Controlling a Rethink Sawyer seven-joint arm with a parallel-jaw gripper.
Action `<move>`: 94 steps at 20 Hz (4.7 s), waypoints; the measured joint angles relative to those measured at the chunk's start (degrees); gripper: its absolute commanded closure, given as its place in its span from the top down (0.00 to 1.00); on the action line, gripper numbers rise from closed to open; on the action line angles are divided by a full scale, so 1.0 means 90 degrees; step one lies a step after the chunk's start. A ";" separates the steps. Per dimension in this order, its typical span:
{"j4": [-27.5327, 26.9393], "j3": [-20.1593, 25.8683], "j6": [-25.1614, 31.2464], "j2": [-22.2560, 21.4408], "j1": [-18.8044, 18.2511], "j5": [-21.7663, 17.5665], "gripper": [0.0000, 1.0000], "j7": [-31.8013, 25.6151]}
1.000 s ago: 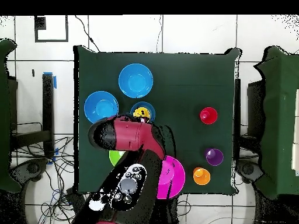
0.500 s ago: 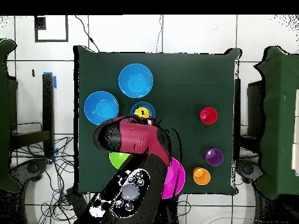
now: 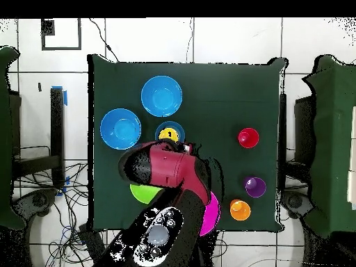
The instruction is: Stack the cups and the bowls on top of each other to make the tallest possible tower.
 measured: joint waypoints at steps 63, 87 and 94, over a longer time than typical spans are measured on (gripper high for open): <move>0.1214 0.1131 -0.0284 -0.0190 -0.0059 0.1726 1.00 0.0926; 0.1225 0.2060 -0.0384 -0.0133 -0.0375 0.2055 1.00 0.1362; 0.1238 0.2294 -0.0830 0.0001 -0.0614 0.2056 1.00 0.1362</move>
